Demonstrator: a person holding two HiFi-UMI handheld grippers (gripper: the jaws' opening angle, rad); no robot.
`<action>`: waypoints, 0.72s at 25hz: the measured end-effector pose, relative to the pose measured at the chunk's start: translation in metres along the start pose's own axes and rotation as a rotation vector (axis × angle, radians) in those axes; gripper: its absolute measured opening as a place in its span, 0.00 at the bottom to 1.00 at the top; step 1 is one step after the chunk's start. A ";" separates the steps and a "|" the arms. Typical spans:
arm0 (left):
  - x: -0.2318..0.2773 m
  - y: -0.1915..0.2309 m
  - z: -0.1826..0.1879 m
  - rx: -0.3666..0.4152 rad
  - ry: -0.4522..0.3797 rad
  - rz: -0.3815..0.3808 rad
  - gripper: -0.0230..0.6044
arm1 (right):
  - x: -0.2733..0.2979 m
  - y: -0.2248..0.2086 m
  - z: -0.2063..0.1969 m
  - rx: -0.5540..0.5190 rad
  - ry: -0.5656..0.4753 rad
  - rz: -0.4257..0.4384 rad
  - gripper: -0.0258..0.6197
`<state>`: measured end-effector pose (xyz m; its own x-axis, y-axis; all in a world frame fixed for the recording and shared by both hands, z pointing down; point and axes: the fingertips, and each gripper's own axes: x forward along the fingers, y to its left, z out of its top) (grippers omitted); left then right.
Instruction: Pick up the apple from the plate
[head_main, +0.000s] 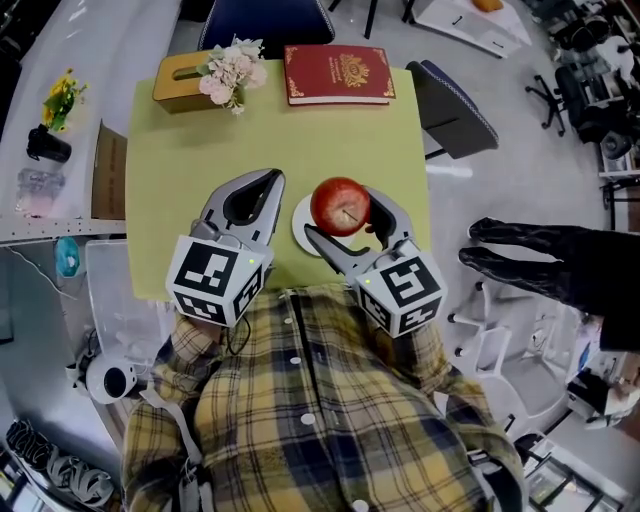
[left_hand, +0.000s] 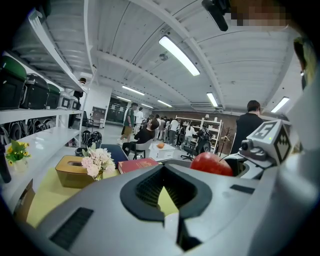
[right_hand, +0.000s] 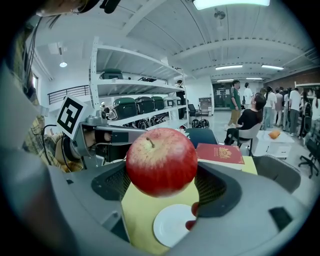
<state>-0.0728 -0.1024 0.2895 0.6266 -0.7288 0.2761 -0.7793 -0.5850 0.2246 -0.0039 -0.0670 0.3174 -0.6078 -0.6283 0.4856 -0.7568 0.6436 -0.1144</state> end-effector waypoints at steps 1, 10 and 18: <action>0.000 0.000 0.000 0.000 0.000 0.000 0.05 | 0.000 0.000 0.000 -0.002 0.001 -0.002 0.66; -0.003 0.002 -0.001 -0.002 0.004 -0.001 0.05 | 0.000 0.001 -0.002 0.015 0.004 -0.005 0.66; -0.003 0.001 -0.002 0.000 0.003 -0.007 0.05 | -0.002 0.004 -0.002 0.017 0.002 -0.009 0.66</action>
<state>-0.0761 -0.1001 0.2903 0.6319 -0.7237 0.2775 -0.7751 -0.5900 0.2262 -0.0055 -0.0627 0.3177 -0.6002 -0.6331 0.4889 -0.7663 0.6303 -0.1247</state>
